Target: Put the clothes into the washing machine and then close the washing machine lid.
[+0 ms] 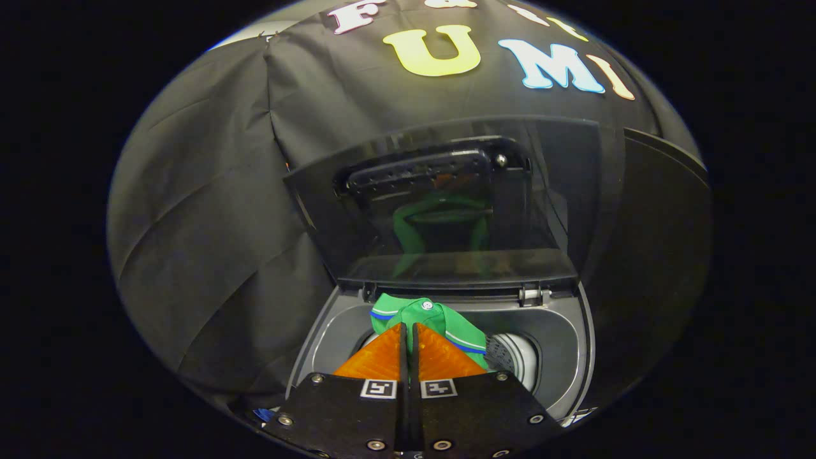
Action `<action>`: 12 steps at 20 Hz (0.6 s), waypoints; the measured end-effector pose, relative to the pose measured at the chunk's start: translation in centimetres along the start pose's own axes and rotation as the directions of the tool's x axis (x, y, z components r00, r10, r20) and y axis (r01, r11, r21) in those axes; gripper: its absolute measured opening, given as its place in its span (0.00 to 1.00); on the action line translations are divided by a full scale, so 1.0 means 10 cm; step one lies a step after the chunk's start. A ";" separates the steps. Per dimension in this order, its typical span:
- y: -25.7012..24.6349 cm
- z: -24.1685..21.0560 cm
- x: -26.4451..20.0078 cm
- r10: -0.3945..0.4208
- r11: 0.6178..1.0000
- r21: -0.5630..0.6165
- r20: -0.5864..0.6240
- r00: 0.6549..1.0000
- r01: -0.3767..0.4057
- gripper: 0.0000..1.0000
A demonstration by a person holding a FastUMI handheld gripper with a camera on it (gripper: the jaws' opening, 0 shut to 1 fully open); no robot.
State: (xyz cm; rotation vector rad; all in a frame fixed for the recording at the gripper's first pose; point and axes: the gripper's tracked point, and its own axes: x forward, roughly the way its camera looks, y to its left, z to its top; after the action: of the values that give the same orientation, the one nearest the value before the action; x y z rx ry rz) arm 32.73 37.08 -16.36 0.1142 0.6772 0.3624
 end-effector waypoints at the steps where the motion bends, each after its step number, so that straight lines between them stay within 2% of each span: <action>1: -0.04 -0.05 0.02 -0.010 1.000 0.001 -0.013 1.000 0.010 0.00; 7: -0.15 -0.43 0.07 -0.048 0.999 -0.027 -0.077 0.996 0.046 0.04; 12: -0.18 -0.37 -0.01 -0.083 0.995 -0.064 -0.039 0.996 0.081 0.81</action>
State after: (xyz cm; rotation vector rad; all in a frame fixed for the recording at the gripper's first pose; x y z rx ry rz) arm 30.89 35.29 -19.56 0.0195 0.7088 0.3072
